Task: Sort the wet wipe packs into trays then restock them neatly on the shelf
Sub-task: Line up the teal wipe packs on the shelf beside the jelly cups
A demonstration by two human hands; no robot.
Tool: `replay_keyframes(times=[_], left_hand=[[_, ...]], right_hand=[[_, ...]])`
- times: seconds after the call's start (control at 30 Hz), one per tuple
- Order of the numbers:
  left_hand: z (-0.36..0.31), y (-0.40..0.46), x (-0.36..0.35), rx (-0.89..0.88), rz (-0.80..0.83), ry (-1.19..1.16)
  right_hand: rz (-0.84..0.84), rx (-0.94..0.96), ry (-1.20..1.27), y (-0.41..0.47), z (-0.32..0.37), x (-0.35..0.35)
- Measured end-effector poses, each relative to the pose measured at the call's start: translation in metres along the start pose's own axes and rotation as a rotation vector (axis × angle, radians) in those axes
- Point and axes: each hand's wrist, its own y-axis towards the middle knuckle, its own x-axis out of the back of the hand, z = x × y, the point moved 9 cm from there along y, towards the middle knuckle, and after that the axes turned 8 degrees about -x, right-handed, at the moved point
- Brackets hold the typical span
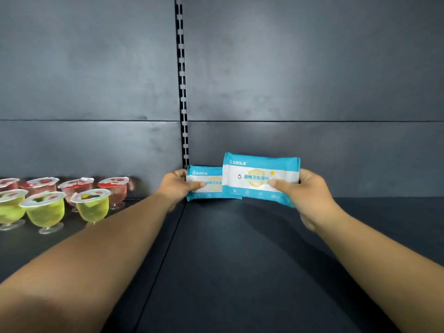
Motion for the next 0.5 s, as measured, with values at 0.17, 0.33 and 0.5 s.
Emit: replay_keyframes(times=[0.17,0.33,0.5], left_hand=[[0.004,0.009,0.003,-0.016,-0.044,0.252],[-0.002,-0.001,0.007,0.012,-0.106,0.555],[-0.001,-0.006,0.007,0.069,-0.113,0.556]], right_hand=[[0.011,0.003,-0.032,-0.001,-0.002,-0.001],[-0.016,0.004,0.047,0.000,0.004,0.013],[-0.042,-0.033,0.032,0.000,0.000,0.019]])
